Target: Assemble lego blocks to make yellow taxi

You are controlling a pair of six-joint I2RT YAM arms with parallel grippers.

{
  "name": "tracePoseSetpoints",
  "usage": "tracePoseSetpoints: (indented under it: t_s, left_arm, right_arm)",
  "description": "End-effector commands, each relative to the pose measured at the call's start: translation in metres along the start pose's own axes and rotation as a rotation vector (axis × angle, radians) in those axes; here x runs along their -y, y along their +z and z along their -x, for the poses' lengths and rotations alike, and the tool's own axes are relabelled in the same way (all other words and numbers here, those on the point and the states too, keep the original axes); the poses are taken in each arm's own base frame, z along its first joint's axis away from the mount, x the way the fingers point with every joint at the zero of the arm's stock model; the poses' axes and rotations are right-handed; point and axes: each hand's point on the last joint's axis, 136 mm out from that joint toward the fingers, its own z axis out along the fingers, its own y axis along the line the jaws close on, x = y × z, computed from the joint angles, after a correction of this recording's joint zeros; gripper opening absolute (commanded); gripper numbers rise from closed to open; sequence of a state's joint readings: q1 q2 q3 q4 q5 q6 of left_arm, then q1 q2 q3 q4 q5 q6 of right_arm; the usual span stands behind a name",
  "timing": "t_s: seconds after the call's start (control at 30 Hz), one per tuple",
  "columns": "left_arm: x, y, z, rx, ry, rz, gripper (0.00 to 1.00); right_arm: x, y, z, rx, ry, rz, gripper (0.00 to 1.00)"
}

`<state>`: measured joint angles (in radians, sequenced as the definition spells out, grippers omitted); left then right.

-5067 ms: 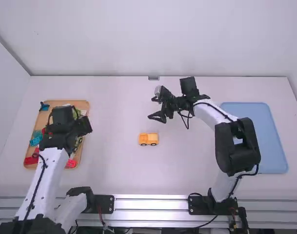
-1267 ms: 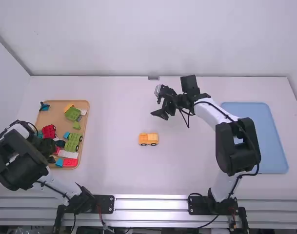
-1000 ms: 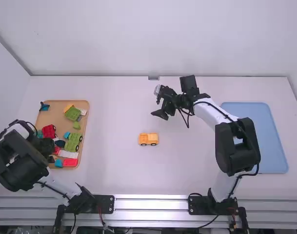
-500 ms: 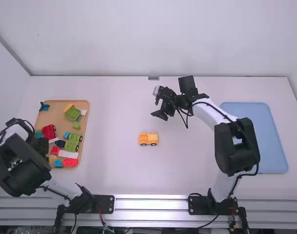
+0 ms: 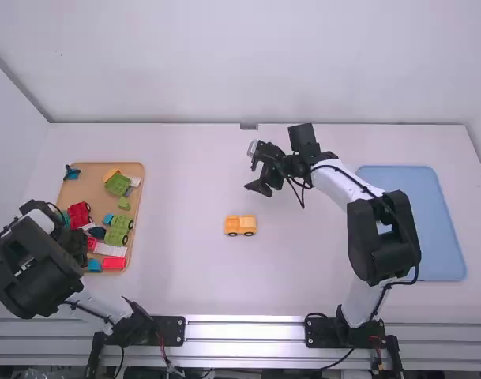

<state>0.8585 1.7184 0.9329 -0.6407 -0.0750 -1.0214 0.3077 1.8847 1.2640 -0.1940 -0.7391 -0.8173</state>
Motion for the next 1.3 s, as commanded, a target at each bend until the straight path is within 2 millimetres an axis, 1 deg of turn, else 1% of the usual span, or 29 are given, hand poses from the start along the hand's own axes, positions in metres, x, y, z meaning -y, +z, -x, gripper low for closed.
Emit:
tracePoseSetpoints:
  t_s: [0.0,0.1,0.23,0.3,0.33,0.4,0.6,0.67,0.73,0.83,0.93,1.0,1.13,1.17,1.2,1.27]
  left_arm:
    - [-0.004,-0.001,-0.002,-0.006,-0.007,-0.005,0.4]
    - [-0.002,0.002,-0.005,-0.007,0.003,-0.013,0.43]
    - [-0.004,0.006,-0.008,-0.004,0.008,-0.013,0.53]
    - [-0.004,0.008,-0.009,-0.014,-0.001,-0.021,0.55]
    - [-0.003,0.008,-0.011,-0.021,-0.005,-0.024,0.54]
    - [-0.004,0.01,-0.014,-0.032,-0.026,-0.027,0.49]
    - [-0.005,0.01,-0.015,-0.035,-0.05,-0.022,0.43]
    - [-0.005,0.01,-0.015,-0.035,-0.051,-0.022,0.39]
    - [-0.004,0.01,-0.016,-0.042,-0.05,-0.026,0.36]
    - [-0.002,0.011,-0.019,-0.05,-0.046,-0.037,0.36]
    - [0.001,0.015,-0.021,-0.039,-0.035,-0.054,0.37]
    - [0.001,0.018,-0.021,-0.033,-0.032,-0.058,0.35]
    - [0.002,0.019,-0.021,-0.027,0.017,-0.072,0.17]
    - [0.003,0.018,-0.02,-0.024,0.028,-0.071,0.04]
    - [0.003,0.017,-0.02,-0.026,0.034,-0.068,0.02]
    - [0.005,0.012,-0.019,-0.033,0.052,-0.065,0.02]
  right_arm:
    - [0.005,-0.007,0.021,0.029,-0.044,-0.021,0.99]
    - [0.006,-0.007,0.02,0.023,-0.043,-0.027,0.98]
    - [0.005,-0.007,0.02,0.023,-0.042,-0.024,0.99]
    - [0.005,-0.007,0.02,0.023,-0.041,-0.023,0.98]
    - [0.005,-0.007,0.02,0.023,-0.041,-0.023,0.98]
    - [0.005,-0.007,0.02,0.023,-0.041,-0.023,0.99]
    - [0.004,-0.007,0.019,0.02,-0.037,-0.02,0.99]
    - [0.004,-0.007,0.018,0.018,-0.034,-0.018,0.99]
    - [0.003,-0.007,0.018,0.017,-0.033,-0.017,0.99]
    - [0.003,-0.007,0.018,0.015,-0.031,-0.015,0.99]
    - [0.002,-0.007,0.017,0.012,-0.027,-0.013,0.98]
    - [0.002,-0.007,0.017,0.012,-0.027,-0.011,0.99]
    - [0.002,-0.008,0.016,0.01,-0.024,-0.011,0.98]
    - [0.002,-0.008,0.016,0.01,-0.023,-0.011,0.99]
    - [0.002,-0.007,0.016,0.01,-0.024,-0.01,0.99]
    - [0.002,-0.008,0.016,0.01,-0.024,-0.011,0.99]
